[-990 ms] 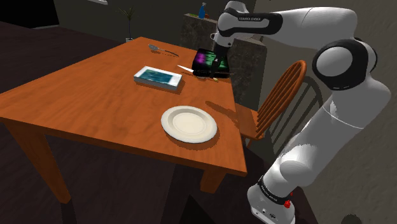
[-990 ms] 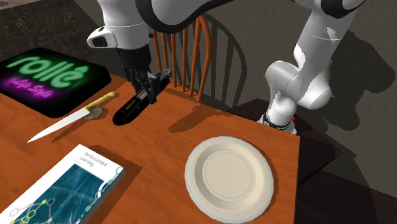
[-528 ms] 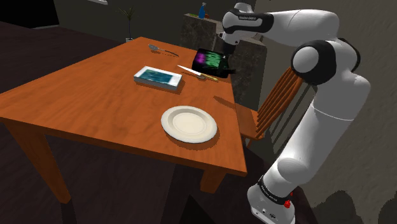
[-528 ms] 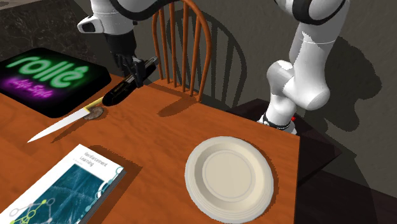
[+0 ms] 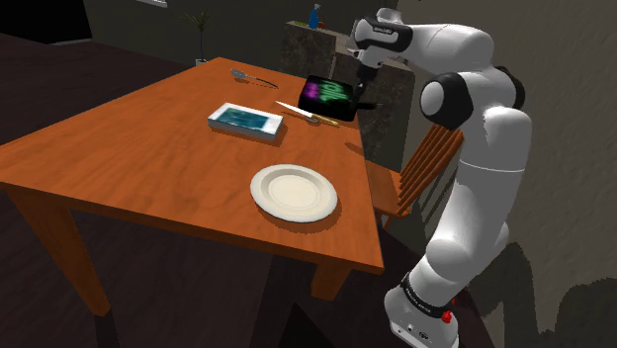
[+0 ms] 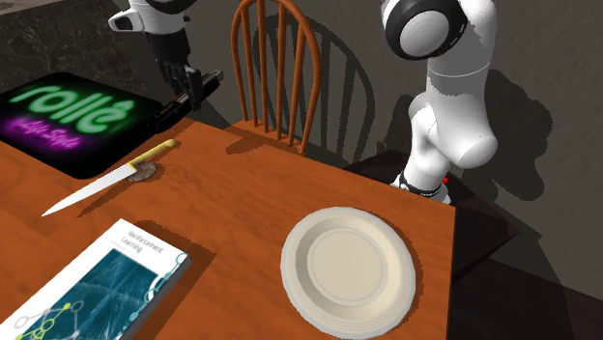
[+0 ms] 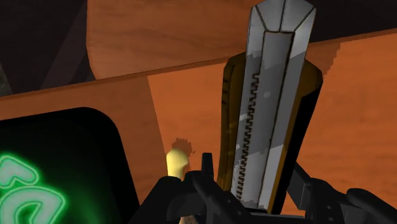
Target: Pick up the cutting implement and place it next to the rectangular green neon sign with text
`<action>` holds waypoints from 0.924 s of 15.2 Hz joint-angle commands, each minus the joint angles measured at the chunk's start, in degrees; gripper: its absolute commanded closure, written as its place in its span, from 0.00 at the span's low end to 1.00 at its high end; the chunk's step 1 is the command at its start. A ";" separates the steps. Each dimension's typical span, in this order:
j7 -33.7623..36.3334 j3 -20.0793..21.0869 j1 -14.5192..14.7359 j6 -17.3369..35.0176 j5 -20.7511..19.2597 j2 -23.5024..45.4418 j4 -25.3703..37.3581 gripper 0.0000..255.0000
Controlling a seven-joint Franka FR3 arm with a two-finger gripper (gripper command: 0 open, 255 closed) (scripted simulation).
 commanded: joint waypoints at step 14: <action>-3.81 -0.15 -2.42 7.61 2.18 4.90 -3.31 1.00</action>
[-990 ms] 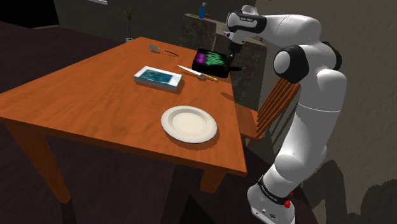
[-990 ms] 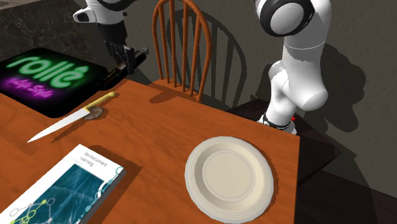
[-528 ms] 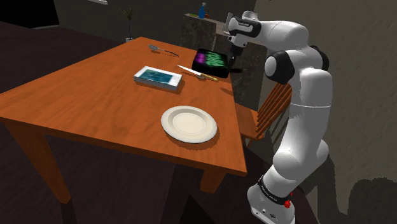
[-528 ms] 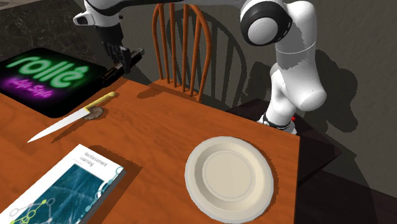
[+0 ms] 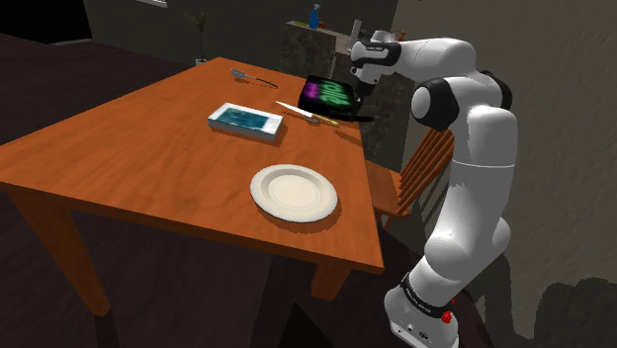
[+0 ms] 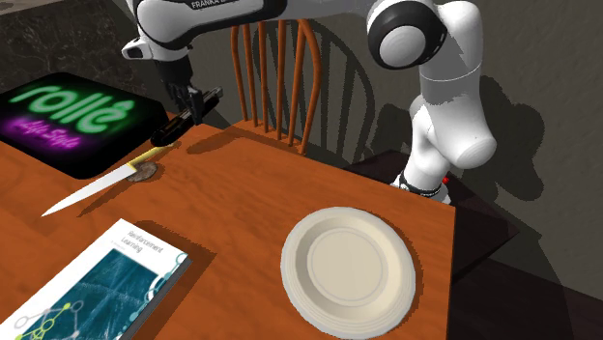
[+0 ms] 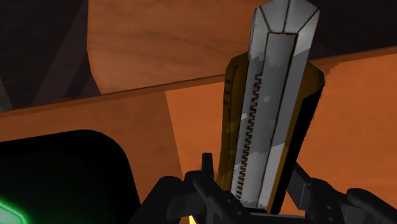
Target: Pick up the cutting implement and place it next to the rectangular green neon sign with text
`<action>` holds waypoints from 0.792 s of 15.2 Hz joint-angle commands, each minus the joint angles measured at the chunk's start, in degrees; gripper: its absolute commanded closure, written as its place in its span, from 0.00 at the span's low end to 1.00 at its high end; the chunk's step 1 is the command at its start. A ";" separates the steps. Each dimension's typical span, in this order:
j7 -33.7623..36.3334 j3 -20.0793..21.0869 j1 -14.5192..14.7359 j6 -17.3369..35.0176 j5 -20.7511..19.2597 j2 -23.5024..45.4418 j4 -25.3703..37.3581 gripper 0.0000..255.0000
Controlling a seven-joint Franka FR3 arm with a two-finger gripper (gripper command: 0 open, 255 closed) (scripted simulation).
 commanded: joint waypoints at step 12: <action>-0.79 0.31 0.49 7.24 0.54 0.63 -6.68 1.00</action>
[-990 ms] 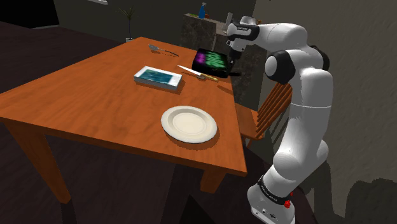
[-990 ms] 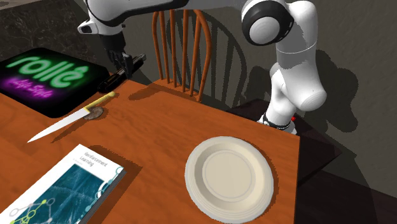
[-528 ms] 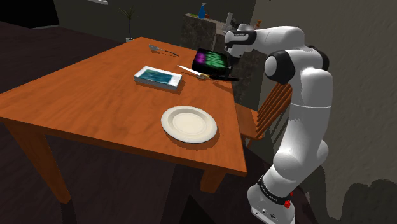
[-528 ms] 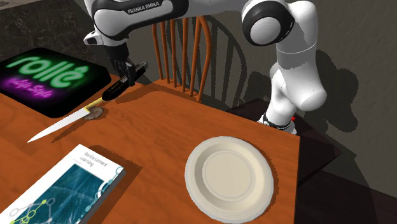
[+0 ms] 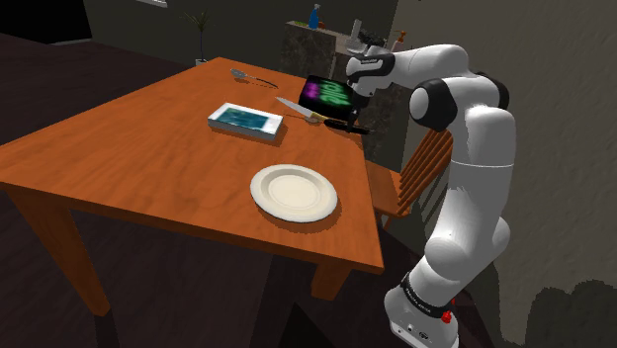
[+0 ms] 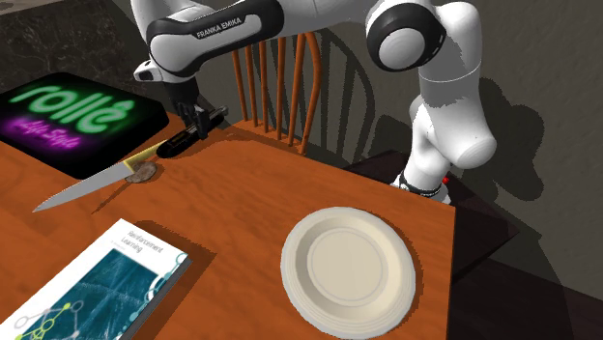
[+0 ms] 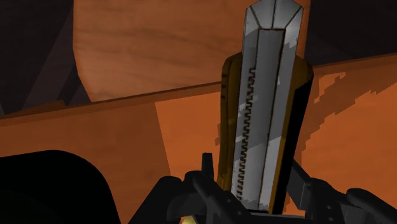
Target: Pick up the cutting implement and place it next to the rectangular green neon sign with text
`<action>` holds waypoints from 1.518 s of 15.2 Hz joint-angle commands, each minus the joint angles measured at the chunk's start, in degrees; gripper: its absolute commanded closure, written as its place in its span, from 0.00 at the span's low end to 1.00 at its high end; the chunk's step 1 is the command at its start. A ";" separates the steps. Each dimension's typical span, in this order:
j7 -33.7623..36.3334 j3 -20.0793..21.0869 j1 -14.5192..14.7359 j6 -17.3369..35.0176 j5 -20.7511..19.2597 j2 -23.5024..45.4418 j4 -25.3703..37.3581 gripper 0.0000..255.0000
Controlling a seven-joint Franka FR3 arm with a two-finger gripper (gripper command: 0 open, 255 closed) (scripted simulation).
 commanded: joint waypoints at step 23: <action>0.55 -0.37 -0.55 -6.73 -0.54 -0.80 6.07 0.00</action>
